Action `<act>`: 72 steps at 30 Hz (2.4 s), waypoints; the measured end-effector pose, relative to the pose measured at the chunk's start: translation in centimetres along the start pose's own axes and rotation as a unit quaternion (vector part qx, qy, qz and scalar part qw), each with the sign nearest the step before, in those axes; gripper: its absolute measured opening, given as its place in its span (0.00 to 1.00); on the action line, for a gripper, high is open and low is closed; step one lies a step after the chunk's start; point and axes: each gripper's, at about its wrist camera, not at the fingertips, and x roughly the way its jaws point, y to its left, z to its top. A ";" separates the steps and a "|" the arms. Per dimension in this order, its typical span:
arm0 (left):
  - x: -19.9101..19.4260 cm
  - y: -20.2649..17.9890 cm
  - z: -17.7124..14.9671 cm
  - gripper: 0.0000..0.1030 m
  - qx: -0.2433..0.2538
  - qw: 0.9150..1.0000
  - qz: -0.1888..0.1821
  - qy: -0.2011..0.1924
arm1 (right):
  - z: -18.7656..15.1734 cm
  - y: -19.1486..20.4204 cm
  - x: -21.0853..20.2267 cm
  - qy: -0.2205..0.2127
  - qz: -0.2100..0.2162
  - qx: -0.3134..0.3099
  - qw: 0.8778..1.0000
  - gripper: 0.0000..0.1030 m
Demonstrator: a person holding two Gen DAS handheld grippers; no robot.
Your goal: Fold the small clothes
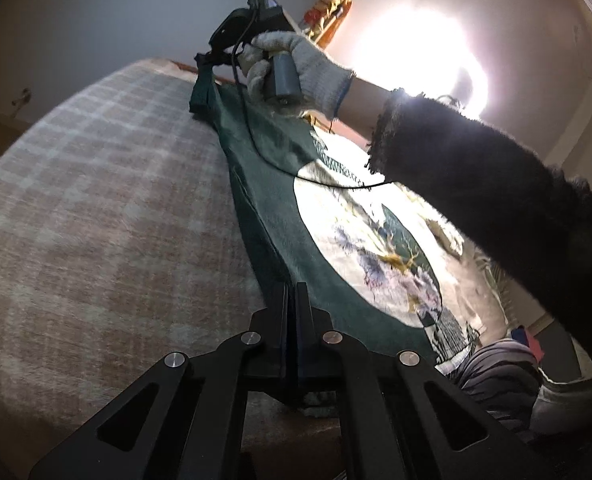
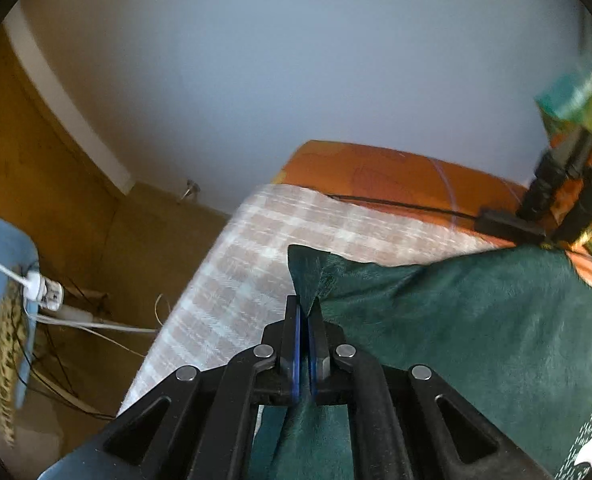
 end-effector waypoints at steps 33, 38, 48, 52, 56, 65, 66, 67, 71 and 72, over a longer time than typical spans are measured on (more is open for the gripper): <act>7.6 -9.7 0.3 0.01 0.141 0.974 -0.077 0.160 | -5.2 -17.9 -10.5 -0.053 -0.090 0.057 0.993 0.00; 8.4 -10.5 0.0 0.03 0.154 0.970 -0.065 0.177 | -5.7 -17.9 -8.5 -0.036 -0.122 0.043 0.991 0.04; 5.0 -10.9 1.1 0.13 0.132 0.975 -0.100 0.151 | -8.0 -17.2 -12.8 -0.059 -0.175 0.019 0.983 0.41; 1.5 -10.3 1.3 0.13 0.128 0.984 -0.058 0.113 | -10.3 -14.5 -14.4 -0.055 -0.158 -0.031 0.985 0.38; -2.3 -9.3 1.7 0.13 0.115 0.990 -0.014 0.079 | -12.2 -12.7 -16.8 -0.061 -0.137 -0.044 0.988 0.38; -8.2 -11.2 3.3 0.13 0.125 0.992 0.032 0.009 | -16.6 -13.1 -26.3 -0.108 -0.105 -0.013 0.989 0.40; -8.4 -11.9 3.5 0.13 0.131 0.991 0.033 0.003 | -17.0 -13.4 -27.2 -0.112 -0.105 -0.010 0.988 0.41; -8.7 -12.6 3.7 0.14 0.139 0.990 0.036 -0.002 | -17.7 -13.9 -28.6 -0.119 -0.105 -0.005 0.987 0.42; -9.5 -14.8 5.0 0.29 0.153 0.988 0.027 -0.018 | -20.0 -16.1 -33.5 -0.149 -0.112 0.016 0.982 0.48; -9.5 -15.3 5.2 0.29 0.155 0.988 0.022 -0.017 | -20.7 -17.1 -34.8 -0.155 -0.113 0.025 0.981 0.48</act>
